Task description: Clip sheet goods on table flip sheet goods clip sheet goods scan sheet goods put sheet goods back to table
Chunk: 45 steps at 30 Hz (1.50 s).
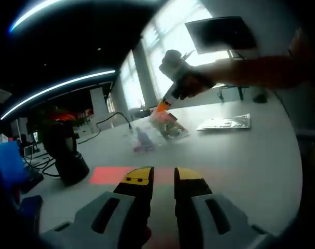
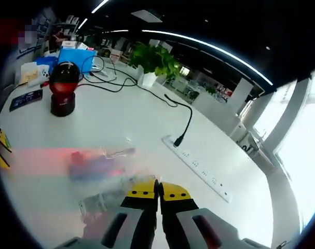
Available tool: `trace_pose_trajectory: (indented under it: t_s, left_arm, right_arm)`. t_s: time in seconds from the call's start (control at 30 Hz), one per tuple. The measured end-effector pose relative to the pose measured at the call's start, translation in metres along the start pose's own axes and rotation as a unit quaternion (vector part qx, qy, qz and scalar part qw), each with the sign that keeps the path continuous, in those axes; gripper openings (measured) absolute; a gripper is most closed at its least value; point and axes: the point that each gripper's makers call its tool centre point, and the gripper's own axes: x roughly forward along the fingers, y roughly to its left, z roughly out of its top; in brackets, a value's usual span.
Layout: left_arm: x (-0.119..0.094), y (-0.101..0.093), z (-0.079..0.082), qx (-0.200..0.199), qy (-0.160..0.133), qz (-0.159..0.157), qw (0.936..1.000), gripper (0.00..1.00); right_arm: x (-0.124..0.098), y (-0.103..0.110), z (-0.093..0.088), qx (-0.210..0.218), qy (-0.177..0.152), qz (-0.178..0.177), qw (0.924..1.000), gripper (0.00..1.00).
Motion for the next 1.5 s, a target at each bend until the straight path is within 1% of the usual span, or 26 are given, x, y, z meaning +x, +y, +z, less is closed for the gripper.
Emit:
trace_pose_trajectory:
  t_s: [0.23,0.5,0.63,0.77,0.87,1.27,1.43,1.5]
  left_arm:
    - [0.000,0.000,0.000,0.000,0.000,-0.001,1.0000,0.08]
    - [0.000,0.000,0.000,-0.001,0.000,-0.001,1.0000,0.08]
    - [0.000,0.000,0.000,-0.001,0.000,-0.001,1.0000,0.08]
    - [0.000,0.000,0.000,-0.001,0.000,-0.001,1.0000,0.08]
    - [0.000,0.000,0.000,-0.001,0.000,-0.001,1.0000,0.08]
    - [0.001,0.000,0.000,0.001,0.002,-0.002,1.0000,0.08]
    - [0.001,0.000,0.000,0.000,0.002,-0.002,1.0000,0.08]
    - [0.000,0.000,0.000,0.001,0.002,-0.002,1.0000,0.08]
  right_arm:
    - [0.011,-0.001,-0.009,-0.017,0.008,0.008,0.9998,0.00]
    - [0.024,-0.002,-0.019,-0.021,0.020,0.021,0.9994,0.00]
    - [0.029,-0.002,-0.024,-0.016,0.022,0.029,0.9992,0.00]
    - [0.036,-0.001,-0.035,-0.006,0.031,0.040,0.9987,0.00]
    - [0.038,0.000,-0.040,-0.002,0.034,0.044,0.9984,0.00]
    - [0.047,0.004,-0.050,-0.001,0.042,0.044,0.9982,0.02]
    - [0.048,0.004,-0.055,0.000,0.048,0.035,0.9982,0.05]
    - [0.048,0.001,-0.056,0.014,0.048,0.033,0.9982,0.06]
